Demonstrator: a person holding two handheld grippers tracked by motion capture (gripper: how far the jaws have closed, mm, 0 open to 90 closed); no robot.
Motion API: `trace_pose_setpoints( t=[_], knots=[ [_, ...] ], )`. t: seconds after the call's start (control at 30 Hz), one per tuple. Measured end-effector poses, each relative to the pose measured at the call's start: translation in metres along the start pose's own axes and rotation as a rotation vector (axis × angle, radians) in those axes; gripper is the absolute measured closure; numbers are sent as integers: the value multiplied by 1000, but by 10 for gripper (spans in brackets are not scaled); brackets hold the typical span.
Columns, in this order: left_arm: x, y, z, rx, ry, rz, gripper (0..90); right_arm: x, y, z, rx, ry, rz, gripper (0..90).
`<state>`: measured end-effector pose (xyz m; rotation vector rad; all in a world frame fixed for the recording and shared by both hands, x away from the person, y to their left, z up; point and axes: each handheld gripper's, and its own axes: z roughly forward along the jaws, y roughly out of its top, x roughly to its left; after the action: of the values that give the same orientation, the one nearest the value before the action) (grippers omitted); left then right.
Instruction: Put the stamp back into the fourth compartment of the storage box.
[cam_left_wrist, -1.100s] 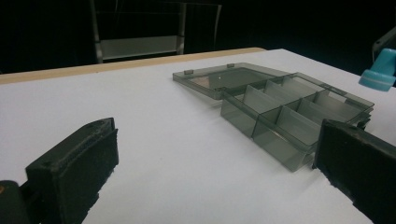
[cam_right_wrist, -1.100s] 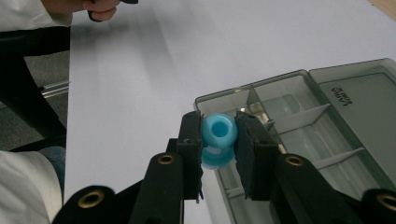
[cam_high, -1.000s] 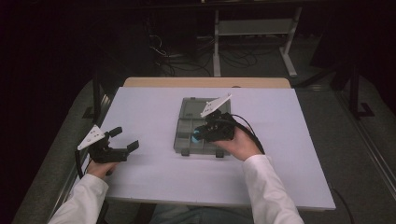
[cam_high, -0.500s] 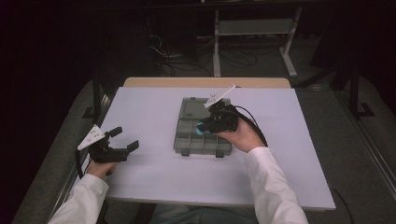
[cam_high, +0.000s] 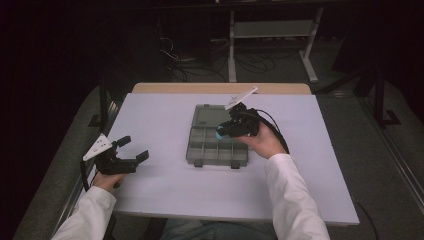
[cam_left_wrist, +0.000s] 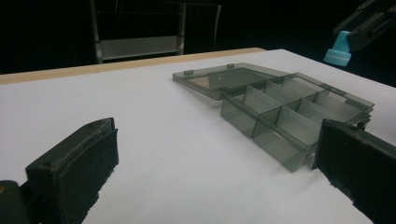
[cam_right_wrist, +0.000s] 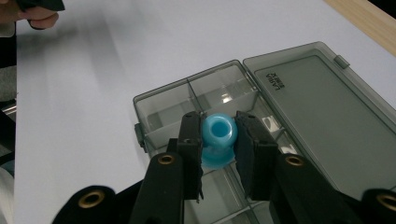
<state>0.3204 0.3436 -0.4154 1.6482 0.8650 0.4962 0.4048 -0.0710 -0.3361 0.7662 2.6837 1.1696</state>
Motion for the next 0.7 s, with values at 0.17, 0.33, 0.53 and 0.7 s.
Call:
trace_pose_setpoints(
  t=[0.17,0.33,0.53,0.7],
  knots=[
    [0,0,0,2,1,-1,0,-6,-2,-1,-1,-7,24,713],
    [0,0,0,-1,-1,-2,0,-13,-5,-2,-5,-7,63,713],
    [0,0,0,0,-1,-1,0,-22,-10,-6,-5,-20,92,713],
    [0,0,0,-2,0,-3,0,-28,-14,-8,1,-29,104,713]
  ],
)
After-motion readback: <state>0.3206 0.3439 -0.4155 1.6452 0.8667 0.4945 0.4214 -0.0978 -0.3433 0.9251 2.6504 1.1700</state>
